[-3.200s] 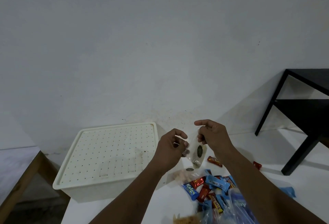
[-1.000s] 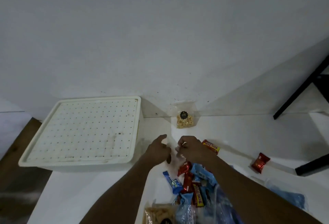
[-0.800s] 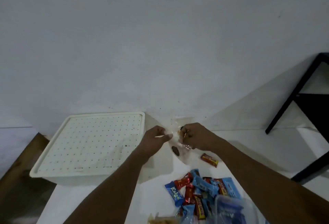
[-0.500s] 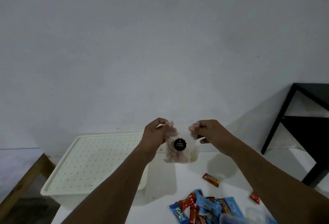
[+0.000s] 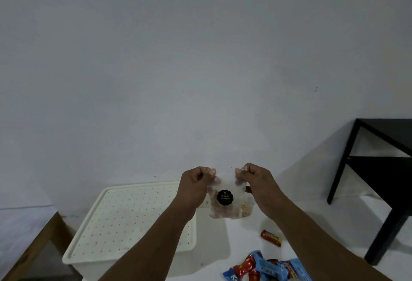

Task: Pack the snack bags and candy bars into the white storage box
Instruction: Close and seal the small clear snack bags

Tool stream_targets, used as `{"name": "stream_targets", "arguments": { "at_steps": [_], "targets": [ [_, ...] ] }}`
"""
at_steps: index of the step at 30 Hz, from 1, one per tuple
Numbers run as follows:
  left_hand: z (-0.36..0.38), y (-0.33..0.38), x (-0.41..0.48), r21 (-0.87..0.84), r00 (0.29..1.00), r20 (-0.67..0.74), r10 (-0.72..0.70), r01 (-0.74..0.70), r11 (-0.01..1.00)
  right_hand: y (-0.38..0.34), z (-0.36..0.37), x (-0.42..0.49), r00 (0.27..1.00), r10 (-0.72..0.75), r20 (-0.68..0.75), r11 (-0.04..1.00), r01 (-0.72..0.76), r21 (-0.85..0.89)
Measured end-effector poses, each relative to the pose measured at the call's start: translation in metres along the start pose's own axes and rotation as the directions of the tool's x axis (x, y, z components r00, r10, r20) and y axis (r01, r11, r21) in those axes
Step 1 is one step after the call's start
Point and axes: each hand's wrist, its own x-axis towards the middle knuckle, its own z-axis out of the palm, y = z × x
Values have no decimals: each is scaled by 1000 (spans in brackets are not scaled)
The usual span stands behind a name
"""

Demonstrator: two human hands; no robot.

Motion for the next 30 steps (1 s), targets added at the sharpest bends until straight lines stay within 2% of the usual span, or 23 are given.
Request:
{"name": "stream_targets", "arguments": {
  "at_steps": [5,7,11,14,19,22,27,30],
  "targets": [
    [-11,0,-6,-94,999,27,-41,43,995,-6,19,-5,996,-44,-77,999,44,2],
    [-13,1,-7,-114,999,21,-39,41,993,-9,28,-9,999,-34,-34,998,35,46],
    [-19,10,-8,-108,1000,4,-28,28,994,-14,42,-11,993,-104,-47,994,103,-35],
    [-24,15,-12,-178,999,30,-43,47,983,-19,46,-12,987,-139,-81,990,136,-40],
    [-31,16,-17,-267,999,0,-37,36,963,-13,56,-17,995,-63,-71,992,70,103],
    [-37,18,-20,-295,999,1,-40,38,955,-8,58,-20,993,-2,-119,974,29,225],
    [-41,16,-25,-357,990,89,-112,137,924,-16,61,-24,986,-49,-157,977,80,199],
    [-41,17,-27,-366,993,75,-93,114,923,-21,61,-27,983,-63,-173,973,99,210]
  ]
}}
